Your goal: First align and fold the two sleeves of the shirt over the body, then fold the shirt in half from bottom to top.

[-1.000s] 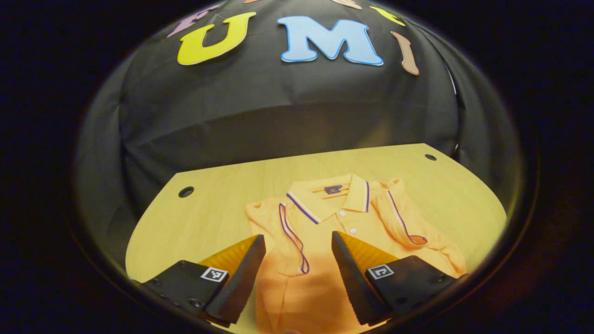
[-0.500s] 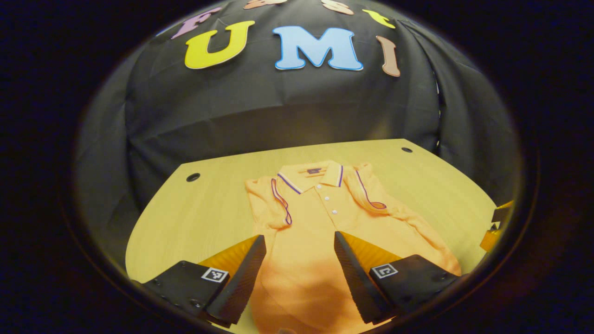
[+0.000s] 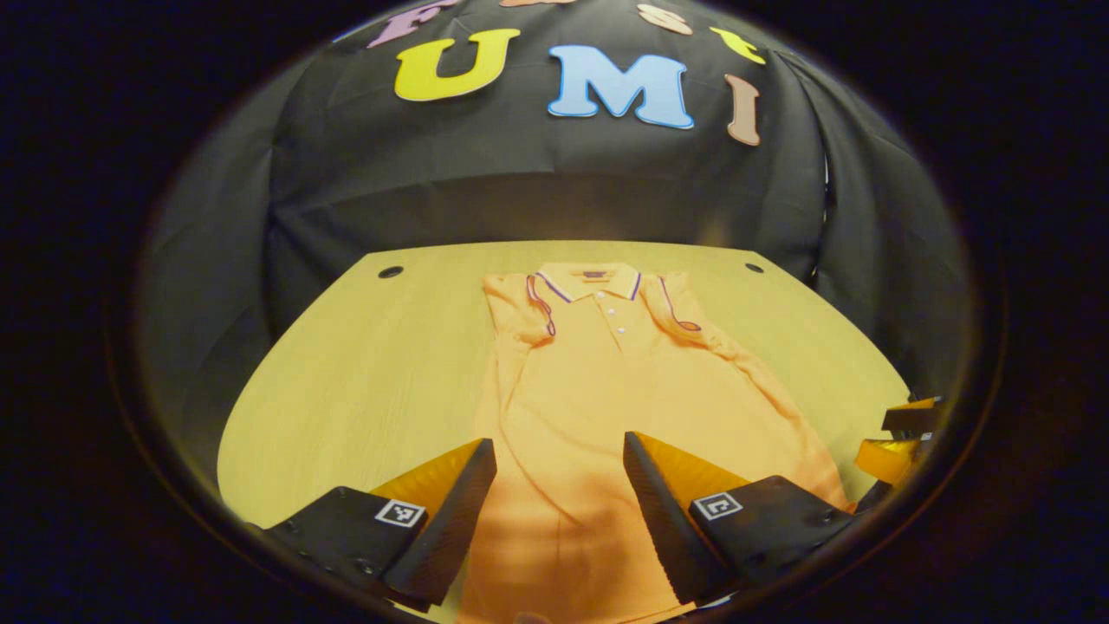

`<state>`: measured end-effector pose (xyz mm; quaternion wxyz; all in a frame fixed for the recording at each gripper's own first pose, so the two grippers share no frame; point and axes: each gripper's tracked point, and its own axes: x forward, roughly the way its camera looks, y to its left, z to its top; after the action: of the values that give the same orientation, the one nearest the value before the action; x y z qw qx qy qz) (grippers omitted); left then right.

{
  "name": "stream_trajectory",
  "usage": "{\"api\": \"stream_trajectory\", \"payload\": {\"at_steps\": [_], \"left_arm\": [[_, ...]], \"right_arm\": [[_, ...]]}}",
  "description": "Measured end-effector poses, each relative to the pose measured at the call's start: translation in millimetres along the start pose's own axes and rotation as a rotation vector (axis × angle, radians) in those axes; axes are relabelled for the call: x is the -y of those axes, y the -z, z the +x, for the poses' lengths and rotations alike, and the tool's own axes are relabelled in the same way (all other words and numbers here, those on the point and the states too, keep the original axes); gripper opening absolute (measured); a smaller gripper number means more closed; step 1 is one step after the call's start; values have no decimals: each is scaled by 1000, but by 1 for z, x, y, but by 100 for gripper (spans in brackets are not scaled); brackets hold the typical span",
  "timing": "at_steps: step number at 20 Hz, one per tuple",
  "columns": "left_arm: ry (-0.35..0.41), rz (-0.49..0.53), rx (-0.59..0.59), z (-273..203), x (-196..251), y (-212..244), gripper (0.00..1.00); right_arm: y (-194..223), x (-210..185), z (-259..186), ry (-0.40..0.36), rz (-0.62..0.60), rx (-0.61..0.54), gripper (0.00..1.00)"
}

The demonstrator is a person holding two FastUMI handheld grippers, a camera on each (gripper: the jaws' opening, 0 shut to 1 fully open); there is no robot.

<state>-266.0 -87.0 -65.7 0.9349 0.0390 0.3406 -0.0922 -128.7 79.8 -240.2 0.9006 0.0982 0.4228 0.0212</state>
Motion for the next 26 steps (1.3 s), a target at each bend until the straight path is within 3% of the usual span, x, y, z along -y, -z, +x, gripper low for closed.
{"api": "stream_trajectory", "payload": {"at_steps": [1, 2, 6, 7, 8, 14, 26], "left_arm": [[-5, 0, -9, -7, -2, 9, 96], [-5, 4, -19, -14, -4, 16, 99], [0, 22, -74, -42, -11, 60, 95], [5, 23, -89, -47, -13, 70, 97], [7, 23, -106, -52, -15, 79, 97], [14, 37, -167, -77, -26, 120, 95], [8, 95, -165, -82, -15, 143, 96]], "right_arm": [[7, -1, -1, -7, -6, -12, 94], [13, -4, 0, -12, -13, -25, 94], [41, -9, -1, -32, -41, -77, 94], [48, -8, -1, -35, -47, -90, 89], [54, -8, -2, -34, -53, -101, 94], [77, -7, 5, -21, -56, -157, 94], [94, -16, -2, -31, -41, -182, 94]]}}
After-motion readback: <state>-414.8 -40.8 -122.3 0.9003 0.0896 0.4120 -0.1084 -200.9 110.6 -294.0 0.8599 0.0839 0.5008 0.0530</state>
